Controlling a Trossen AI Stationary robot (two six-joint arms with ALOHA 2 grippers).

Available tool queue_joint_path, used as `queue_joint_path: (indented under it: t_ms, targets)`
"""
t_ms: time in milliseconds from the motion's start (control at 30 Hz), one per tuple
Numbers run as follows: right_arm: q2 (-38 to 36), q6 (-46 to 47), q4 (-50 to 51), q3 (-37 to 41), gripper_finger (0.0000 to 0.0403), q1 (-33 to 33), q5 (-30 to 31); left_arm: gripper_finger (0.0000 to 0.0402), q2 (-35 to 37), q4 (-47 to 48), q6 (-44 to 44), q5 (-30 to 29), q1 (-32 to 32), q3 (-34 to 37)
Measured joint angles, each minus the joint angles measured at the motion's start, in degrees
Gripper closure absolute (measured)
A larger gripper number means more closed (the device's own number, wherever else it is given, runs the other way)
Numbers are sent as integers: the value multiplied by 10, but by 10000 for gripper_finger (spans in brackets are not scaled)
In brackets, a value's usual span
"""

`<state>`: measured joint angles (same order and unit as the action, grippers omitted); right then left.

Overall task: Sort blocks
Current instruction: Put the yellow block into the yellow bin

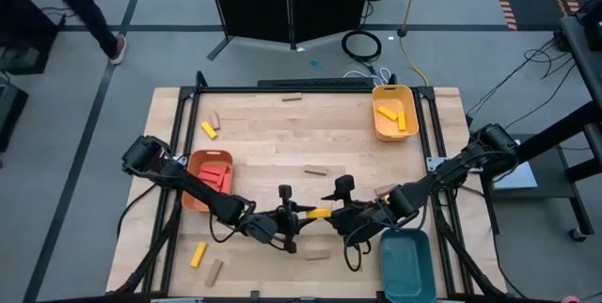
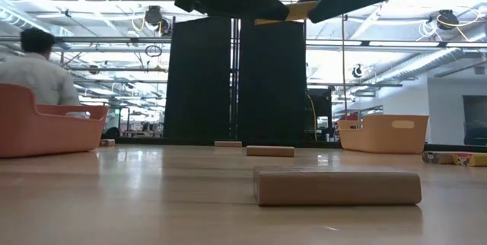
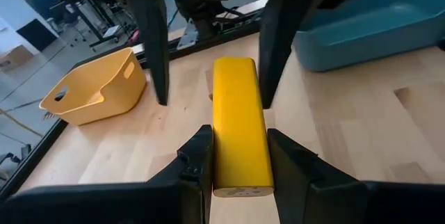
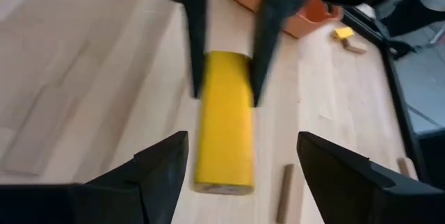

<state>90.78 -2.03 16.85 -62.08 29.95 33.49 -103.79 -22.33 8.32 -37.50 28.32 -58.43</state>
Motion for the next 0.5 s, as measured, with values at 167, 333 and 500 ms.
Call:
queue_joint_path:
  t_ms: [167, 333, 500]
  targets:
    - [0, 26, 0, 0, 155, 0, 12, 311, 0, 1, 0, 0, -1, 0]
    - [0, 67, 8, 0, 189, -5, 7, 311, 0, 1, 0, -3, -1, 0]
    - [0, 92, 17, 0, 242, -9, 2, 311, 0, 1, 0, -8, -3, 0]
